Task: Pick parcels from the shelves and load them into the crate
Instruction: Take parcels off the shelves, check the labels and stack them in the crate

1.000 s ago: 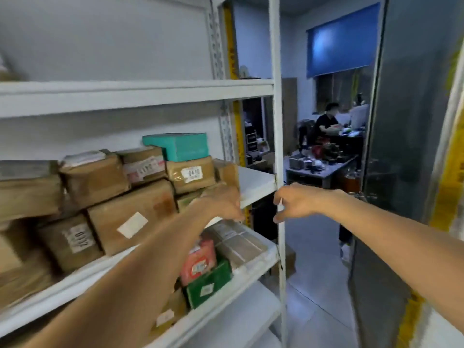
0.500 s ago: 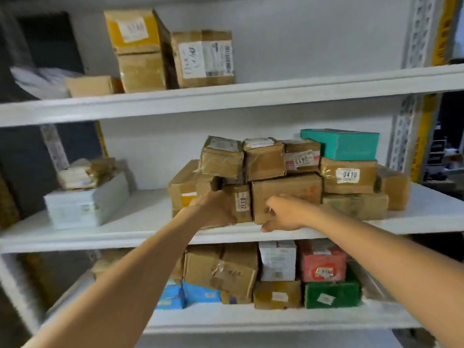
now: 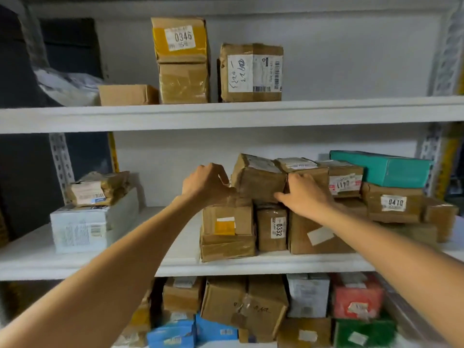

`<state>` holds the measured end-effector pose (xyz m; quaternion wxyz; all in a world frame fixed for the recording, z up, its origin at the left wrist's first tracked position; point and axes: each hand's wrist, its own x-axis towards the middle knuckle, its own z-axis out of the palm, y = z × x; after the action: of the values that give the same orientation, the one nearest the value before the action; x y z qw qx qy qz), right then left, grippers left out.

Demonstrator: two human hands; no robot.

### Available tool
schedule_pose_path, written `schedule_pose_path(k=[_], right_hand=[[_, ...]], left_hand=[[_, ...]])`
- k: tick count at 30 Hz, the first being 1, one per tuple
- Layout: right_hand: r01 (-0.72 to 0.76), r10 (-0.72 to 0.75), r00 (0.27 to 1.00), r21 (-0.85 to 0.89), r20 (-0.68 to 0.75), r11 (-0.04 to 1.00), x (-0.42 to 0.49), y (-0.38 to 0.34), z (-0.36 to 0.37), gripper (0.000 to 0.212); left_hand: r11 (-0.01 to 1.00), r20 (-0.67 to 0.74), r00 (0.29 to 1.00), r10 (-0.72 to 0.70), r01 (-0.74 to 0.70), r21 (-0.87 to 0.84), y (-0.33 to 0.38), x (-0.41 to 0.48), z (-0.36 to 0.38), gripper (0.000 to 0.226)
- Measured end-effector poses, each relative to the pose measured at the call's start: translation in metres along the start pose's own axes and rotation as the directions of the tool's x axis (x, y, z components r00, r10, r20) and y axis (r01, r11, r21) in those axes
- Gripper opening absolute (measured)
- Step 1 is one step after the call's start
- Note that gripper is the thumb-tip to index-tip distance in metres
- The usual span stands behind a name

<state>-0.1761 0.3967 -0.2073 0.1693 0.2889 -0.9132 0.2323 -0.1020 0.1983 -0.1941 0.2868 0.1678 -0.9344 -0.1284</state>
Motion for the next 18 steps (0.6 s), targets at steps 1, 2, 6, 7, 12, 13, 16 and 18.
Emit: schedule_pose_path(k=[1, 2, 6, 7, 12, 13, 16, 18], right_hand=[[-0.015, 0.015, 1.000, 0.007, -0.014, 1.000, 0.001, 0.001, -0.002, 0.021], [-0.029, 0.030, 0.999, 0.019, -0.012, 0.999, 0.001, 0.002, -0.004, 0.016], [-0.070, 0.071, 0.997, 0.071, -0.018, 0.995, 0.007, 0.005, -0.002, 0.020], [-0.081, 0.083, 0.996, 0.088, -0.030, 0.993, 0.010, 0.006, 0.000, 0.022], [-0.098, 0.119, 0.991, 0.278, -0.059, 0.956, 0.019, 0.000, 0.011, 0.037], [-0.104, 0.131, 0.989, 0.319, -0.067, 0.942, 0.020, -0.002, 0.012, 0.040], [-0.078, 0.127, 0.988, 0.419, -0.092, 0.905, 0.021, -0.006, 0.018, 0.041], [-0.036, 0.120, 0.983, 0.489, -0.141, 0.872, 0.019, -0.007, 0.020, 0.036]], left_hand=[[0.999, 0.016, 1.000, 0.020, -0.020, -0.037, 0.002, 0.007, 0.002, 0.040], [0.996, 0.040, 0.998, 0.041, -0.038, -0.083, 0.003, 0.013, 0.004, 0.051], [0.964, 0.115, 0.985, 0.125, -0.093, -0.250, 0.009, 0.024, 0.012, 0.086], [0.958, 0.125, 0.983, 0.136, -0.099, -0.269, 0.009, 0.026, 0.013, 0.090], [0.930, 0.117, 0.977, 0.181, -0.131, -0.345, 0.009, 0.024, 0.018, 0.079], [0.924, 0.113, 0.977, 0.179, -0.127, -0.362, 0.009, 0.023, 0.019, 0.079], [0.909, 0.104, 0.984, 0.146, -0.092, -0.406, 0.007, 0.020, 0.018, 0.073], [0.867, 0.099, 0.989, 0.108, -0.045, -0.496, 0.003, 0.020, 0.017, 0.057]])
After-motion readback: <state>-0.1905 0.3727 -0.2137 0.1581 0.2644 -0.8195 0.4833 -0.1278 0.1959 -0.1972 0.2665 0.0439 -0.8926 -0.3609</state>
